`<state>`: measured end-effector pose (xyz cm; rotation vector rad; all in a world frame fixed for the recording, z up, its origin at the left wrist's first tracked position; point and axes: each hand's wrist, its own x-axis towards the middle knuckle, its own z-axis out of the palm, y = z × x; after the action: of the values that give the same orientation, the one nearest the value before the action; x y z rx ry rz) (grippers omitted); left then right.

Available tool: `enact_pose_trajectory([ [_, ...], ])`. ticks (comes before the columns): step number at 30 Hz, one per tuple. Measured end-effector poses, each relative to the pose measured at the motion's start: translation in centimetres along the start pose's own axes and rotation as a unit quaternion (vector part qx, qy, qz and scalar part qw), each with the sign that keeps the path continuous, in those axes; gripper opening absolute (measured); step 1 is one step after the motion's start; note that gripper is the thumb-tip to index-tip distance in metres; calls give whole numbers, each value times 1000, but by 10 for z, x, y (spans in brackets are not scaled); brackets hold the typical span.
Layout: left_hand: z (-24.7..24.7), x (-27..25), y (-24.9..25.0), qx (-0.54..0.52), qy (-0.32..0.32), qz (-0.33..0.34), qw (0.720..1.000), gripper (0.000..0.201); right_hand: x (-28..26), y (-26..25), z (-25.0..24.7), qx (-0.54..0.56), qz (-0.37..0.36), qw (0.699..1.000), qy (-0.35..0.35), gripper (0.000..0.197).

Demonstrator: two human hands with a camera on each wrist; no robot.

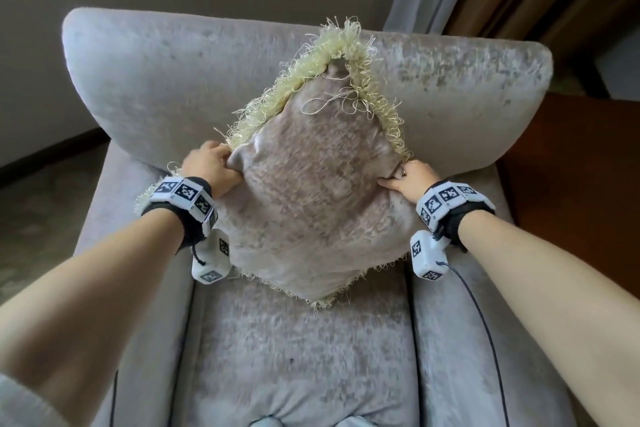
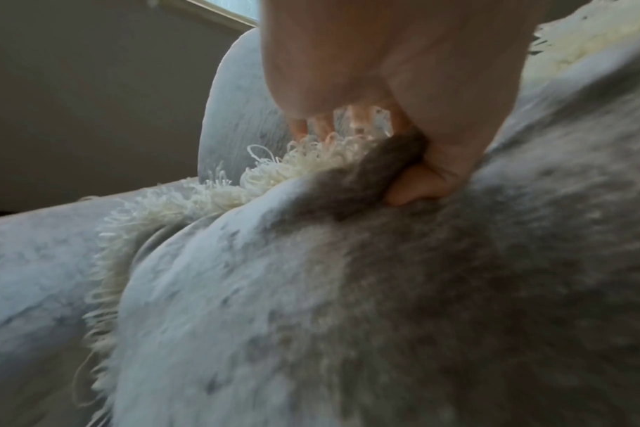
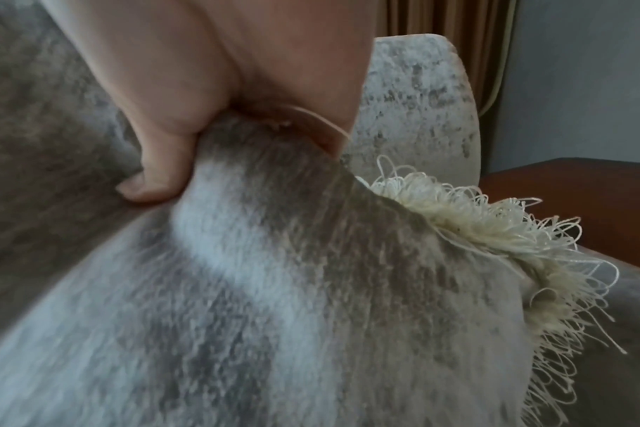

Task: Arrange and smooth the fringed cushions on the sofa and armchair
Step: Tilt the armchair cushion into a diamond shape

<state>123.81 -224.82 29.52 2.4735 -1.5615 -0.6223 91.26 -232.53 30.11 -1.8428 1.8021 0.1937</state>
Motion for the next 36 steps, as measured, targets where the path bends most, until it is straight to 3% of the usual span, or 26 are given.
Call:
enact_pose_trajectory([
  [2, -11, -3, 5, -68, 8, 15, 998, 9, 1, 0, -11, 7, -9, 1000, 1, 51],
  [6, -39, -4, 19, -106, 35, 44, 993, 3, 2, -6, -39, 9, -29, 999, 24, 57],
  [12, -71, 15, 25, -91, 42, 48, 994, 14, 1, -14, -46, 66, -47, 996, 40, 55],
  [15, -61, 19, 20, -79, 32, 25, 996, 26, 3, -14, -34, 50, -39, 997, 41, 56],
  [18, -41, 21, 14, -42, 2, -4, 999, 15, 9, -9, -22, 56, -8, 998, 21, 54],
  [21, -29, 25, 11, -28, -17, -25, 999, 11, 11, -7, -14, 57, -1, 998, -12, 37],
  [26, -30, 26, 12, -32, -27, -54, 998, 14, 10, -12, -12, 62, 7, 998, -10, 45],
  [36, -41, 15, 9, -63, 8, -54, 997, 30, -11, -12, -23, 100, -6, 995, -2, 45],
])
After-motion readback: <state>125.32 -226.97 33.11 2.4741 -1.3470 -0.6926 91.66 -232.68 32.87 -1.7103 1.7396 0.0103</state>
